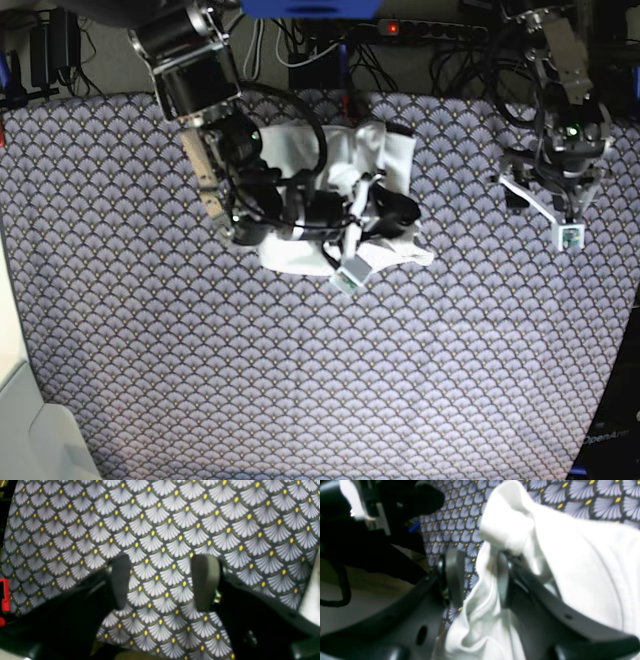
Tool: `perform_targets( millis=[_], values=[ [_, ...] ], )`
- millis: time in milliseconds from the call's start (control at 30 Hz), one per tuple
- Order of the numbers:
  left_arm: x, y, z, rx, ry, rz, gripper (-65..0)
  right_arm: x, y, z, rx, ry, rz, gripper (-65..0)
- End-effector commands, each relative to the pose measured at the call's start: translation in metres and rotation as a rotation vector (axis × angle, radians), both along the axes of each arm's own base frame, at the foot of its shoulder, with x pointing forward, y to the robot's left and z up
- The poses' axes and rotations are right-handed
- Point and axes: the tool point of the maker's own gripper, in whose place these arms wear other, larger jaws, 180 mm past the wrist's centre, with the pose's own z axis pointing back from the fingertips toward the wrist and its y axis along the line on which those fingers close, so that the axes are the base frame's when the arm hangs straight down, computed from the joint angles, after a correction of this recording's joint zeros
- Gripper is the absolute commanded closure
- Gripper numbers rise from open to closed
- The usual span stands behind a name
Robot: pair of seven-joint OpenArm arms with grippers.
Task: Fold the T-shirt properly
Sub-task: 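Lift the shirt end with the right gripper and fold it toward the left gripper, then move the left gripper to the folded bundle's side and pinch it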
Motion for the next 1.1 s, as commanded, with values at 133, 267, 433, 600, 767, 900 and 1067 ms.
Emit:
perform_targets(
  millis=[133,267,433,600,767,900,1067],
  values=[
    [0.006,0.004,0.011,0.018,-0.040,-0.002,-38.2,0.019,0.003,0.022,0.040,-0.054,-0.007,-23.4],
    [0.003,0.003,0.008,0.016,-0.032,-0.005,-38.2,0.020,0.003,0.025,0.037,-0.063,-0.004,-23.4],
    [0.002,0.003,0.008,0.016,-0.032,-0.005,-38.2,0.012,-0.005,0.041,0.052,-0.129,-0.010,-26.0],
    [0.002,0.002,0.007,0.014,-0.031,-0.004,-38.2,-0.003,-0.007,0.065,0.086,-0.209,-0.009,-32.8],
    [0.002,0.002,0.008,0.015,-0.031,-0.005,-38.2,-0.010,-0.006,0.074,0.106,-0.231,-0.012,-34.2],
    [0.001,0.002,0.007,0.015,-0.028,-0.005,-38.2,-0.011,-0.007,0.075,0.106,-0.236,-0.012,-33.9],
    [0.001,0.002,0.007,0.015,-0.028,-0.004,-38.1,-0.008,-0.026,0.081,0.063,-0.302,-0.013,-29.1]
  ],
)
